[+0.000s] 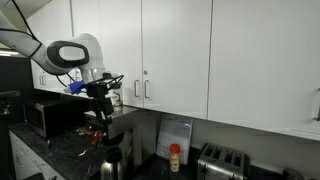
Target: Open the cupboard door, place the sugar in the cupboard, then close the cupboard door
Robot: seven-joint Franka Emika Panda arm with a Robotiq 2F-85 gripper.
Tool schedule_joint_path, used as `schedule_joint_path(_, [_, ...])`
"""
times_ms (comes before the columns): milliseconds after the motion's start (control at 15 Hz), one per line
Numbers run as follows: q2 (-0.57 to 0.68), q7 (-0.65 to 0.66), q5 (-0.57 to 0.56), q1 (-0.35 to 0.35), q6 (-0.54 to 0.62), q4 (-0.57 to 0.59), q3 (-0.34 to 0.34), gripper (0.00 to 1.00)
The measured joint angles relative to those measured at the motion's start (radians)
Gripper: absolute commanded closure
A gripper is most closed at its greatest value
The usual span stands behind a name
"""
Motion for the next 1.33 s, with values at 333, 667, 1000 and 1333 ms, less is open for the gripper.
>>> schedule_joint_path(333, [0.0, 0.0, 0.0, 0.0, 0.0, 0.0, 0.0, 0.0])
schedule_joint_path(667, [0.0, 0.0, 0.0, 0.0, 0.0, 0.0, 0.0, 0.0])
schedule_joint_path(1000, [0.0, 0.0, 0.0, 0.007, 0.008, 0.007, 0.007, 0.0])
schedule_joint_path(1333, [0.008, -0.002, 0.0, 0.036, 0.056, 0.045, 0.027, 0.0])
